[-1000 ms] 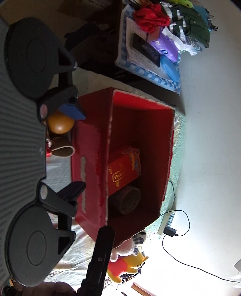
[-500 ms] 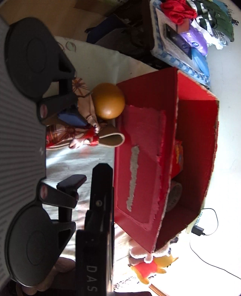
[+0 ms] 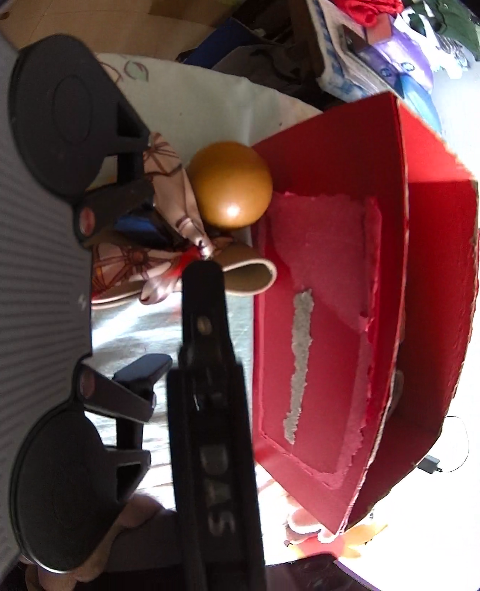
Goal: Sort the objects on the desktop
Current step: 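Move the right tool down to the beige ribbon-tied slippers, then close the right tool on the slippers at the red ribbon, then lift the slippers with the right tool and carry them over the red box, then lower the slippers with the right tool into the red box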
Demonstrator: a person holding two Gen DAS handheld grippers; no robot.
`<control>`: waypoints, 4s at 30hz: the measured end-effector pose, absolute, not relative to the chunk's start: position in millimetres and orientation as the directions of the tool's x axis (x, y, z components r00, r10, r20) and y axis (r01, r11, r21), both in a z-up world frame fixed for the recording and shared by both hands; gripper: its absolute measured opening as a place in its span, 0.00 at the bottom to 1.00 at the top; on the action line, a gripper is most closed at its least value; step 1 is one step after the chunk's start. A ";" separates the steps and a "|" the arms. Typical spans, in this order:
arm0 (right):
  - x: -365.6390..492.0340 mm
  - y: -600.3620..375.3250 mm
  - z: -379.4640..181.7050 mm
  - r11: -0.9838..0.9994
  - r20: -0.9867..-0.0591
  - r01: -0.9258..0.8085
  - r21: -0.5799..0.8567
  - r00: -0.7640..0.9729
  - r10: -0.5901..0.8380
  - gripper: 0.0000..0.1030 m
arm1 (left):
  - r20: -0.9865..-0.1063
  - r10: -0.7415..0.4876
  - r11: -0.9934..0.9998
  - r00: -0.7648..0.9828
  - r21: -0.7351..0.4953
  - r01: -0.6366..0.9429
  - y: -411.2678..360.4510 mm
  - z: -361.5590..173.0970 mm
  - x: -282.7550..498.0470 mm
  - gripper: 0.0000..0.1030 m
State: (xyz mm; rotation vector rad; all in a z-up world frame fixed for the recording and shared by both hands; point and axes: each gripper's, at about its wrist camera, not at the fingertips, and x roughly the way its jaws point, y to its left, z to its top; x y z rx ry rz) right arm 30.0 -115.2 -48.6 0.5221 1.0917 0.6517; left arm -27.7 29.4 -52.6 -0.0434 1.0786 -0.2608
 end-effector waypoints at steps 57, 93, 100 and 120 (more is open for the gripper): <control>-35.3 -277.9 77.2 0.795 -0.515 0.038 0.605 0.780 0.355 0.36 | -0.617 -0.699 0.558 0.362 -0.155 0.815 -138.2 80.1 -5.1 0.61; 183.1 -115.7 4.4 0.720 -0.677 -0.281 0.635 0.248 0.693 0.36 | -0.874 -0.281 0.941 0.397 -0.169 0.294 0.6 -4.4 158.4 0.60; 192.5 -118.3 -11.2 0.721 -0.694 -0.205 0.662 0.195 0.693 0.36 | -0.914 -0.270 0.949 0.303 -0.200 0.242 4.3 -16.1 171.3 0.60; 196.5 -144.6 -29.5 0.675 -0.655 -0.053 0.736 0.201 0.729 0.38 | -0.919 -0.303 0.927 0.252 -0.223 0.300 -1.6 -21.8 172.3 0.70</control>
